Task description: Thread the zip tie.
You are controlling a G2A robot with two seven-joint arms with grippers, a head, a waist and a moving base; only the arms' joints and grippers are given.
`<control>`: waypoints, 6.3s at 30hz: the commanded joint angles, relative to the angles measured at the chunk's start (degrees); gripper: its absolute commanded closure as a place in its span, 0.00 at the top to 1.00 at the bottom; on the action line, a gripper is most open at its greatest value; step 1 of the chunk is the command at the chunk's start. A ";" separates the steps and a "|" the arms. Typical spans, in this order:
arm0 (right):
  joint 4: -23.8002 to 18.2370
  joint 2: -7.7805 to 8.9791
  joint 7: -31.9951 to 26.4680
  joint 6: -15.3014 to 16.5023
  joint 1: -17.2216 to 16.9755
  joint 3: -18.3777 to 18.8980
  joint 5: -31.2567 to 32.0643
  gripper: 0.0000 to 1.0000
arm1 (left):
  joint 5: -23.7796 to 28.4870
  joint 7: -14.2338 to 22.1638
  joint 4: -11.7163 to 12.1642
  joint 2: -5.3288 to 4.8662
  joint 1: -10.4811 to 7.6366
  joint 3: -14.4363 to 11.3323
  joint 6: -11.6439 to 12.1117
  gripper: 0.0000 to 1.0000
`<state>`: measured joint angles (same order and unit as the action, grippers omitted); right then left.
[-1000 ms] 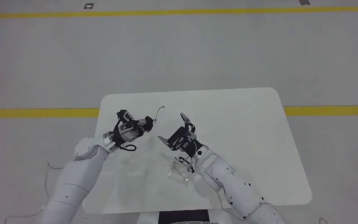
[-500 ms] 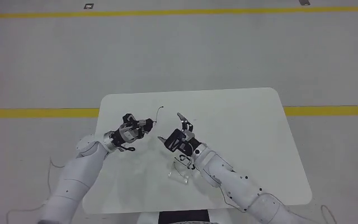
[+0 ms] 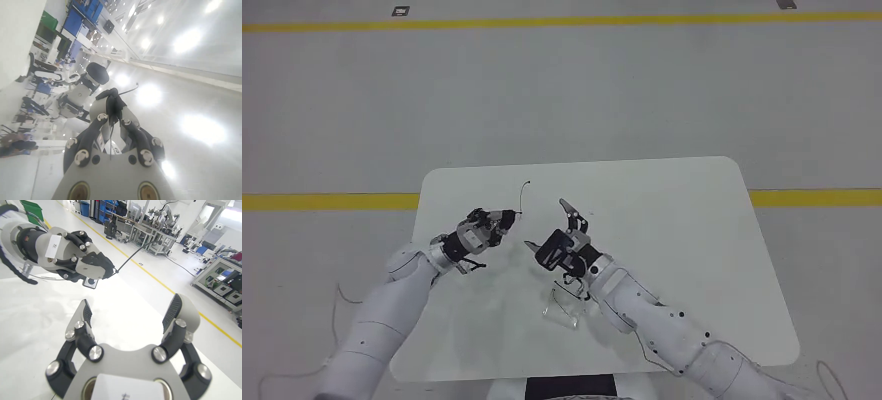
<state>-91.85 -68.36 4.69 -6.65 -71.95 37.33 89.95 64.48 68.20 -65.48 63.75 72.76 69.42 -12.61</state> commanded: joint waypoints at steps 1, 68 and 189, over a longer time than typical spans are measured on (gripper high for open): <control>0.08 0.45 -0.12 -1.93 0.66 -1.25 0.00 1.00 | 1.76 -0.29 0.55 0.12 -0.34 -0.41 -2.67 0.00; 3.14 0.28 -0.10 -12.83 9.78 -13.81 0.00 0.22 | 19.34 -5.20 2.81 -1.09 -3.69 -10.78 -6.87 0.00; 1.78 3.15 -2.84 -12.83 4.31 -4.59 0.00 0.00 | 19.34 -5.20 2.81 -1.09 -3.69 -10.78 -6.87 0.00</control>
<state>-90.04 -65.25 1.87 -19.48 -67.60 32.69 89.95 83.82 62.99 -62.66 62.66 69.07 58.64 -19.48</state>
